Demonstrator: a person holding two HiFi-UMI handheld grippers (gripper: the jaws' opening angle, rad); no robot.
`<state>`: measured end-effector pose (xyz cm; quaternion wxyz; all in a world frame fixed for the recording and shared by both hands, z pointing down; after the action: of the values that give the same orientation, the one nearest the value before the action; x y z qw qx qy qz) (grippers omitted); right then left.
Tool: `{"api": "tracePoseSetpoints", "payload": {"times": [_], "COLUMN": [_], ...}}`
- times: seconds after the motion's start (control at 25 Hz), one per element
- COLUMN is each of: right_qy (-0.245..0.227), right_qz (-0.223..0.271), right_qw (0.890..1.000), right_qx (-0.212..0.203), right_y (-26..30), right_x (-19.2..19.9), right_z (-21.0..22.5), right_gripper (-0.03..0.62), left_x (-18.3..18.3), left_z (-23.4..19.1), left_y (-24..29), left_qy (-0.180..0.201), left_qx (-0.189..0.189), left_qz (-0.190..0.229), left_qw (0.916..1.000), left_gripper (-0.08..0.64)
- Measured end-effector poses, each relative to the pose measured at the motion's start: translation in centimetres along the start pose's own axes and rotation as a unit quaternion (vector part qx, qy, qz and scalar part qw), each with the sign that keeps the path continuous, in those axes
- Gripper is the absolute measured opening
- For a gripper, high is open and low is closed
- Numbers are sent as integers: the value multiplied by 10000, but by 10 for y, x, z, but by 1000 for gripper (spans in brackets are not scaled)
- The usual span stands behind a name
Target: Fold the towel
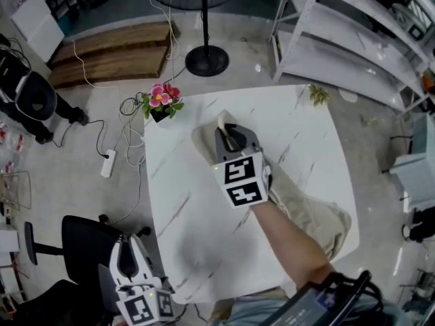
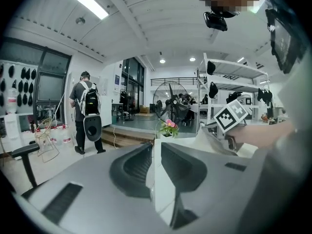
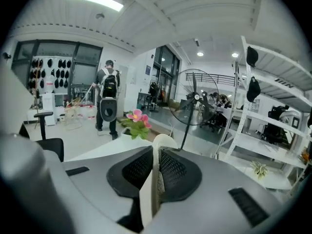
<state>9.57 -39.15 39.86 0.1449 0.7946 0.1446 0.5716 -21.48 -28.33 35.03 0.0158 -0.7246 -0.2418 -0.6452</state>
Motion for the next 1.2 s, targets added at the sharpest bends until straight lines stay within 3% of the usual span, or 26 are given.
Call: {"api": "tracePoseSetpoints", "payload": {"times": [0.16, 0.36, 0.76, 1.0, 1.12, 1.2], "right_qy": [-277, -454, -1267, -1604, -1506, -1329], "right_qz": [338, 534, 338, -65, -36, 162], "right_qw": [9986, 9936, 9664, 9459, 9374, 9363], "right_qx": [-302, -883, -2212, -2821, -3139, -3248], "right_y": [-39, -82, -124, -119, -122, -131], "right_x": [-41, -60, -27, 23, 25, 11], "right_z": [-61, -153, -327, -385, -398, -400], "right_gripper": [51, 51, 55, 81, 186, 204], "left_x": [-10, -14, 3, 15, 20, 22], "left_z": [-18, -39, -82, -95, -101, -103], "left_y": [-39, -95, -187, -218, -234, -242], "left_qy": [26, 60, -27, -86, -112, -120], "left_qx": [-53, -147, -559, -747, -833, -843], "left_qz": [166, 328, 420, 448, 470, 503], "left_qw": [9998, 9993, 9976, 9962, 9954, 9951], "left_gripper": [63, 63, 63, 63, 63, 63]}}
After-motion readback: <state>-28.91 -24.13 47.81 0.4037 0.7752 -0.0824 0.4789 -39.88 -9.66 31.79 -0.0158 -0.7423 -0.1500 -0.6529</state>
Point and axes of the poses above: the fingertips, and each gripper's own axes: y forward along the fingers, z to its right, x out of its underside, the point moved 2 cm from there along -y, backward along the fingers, and after that the axes turned 9 degrees about -y, right-handed, at the moved point
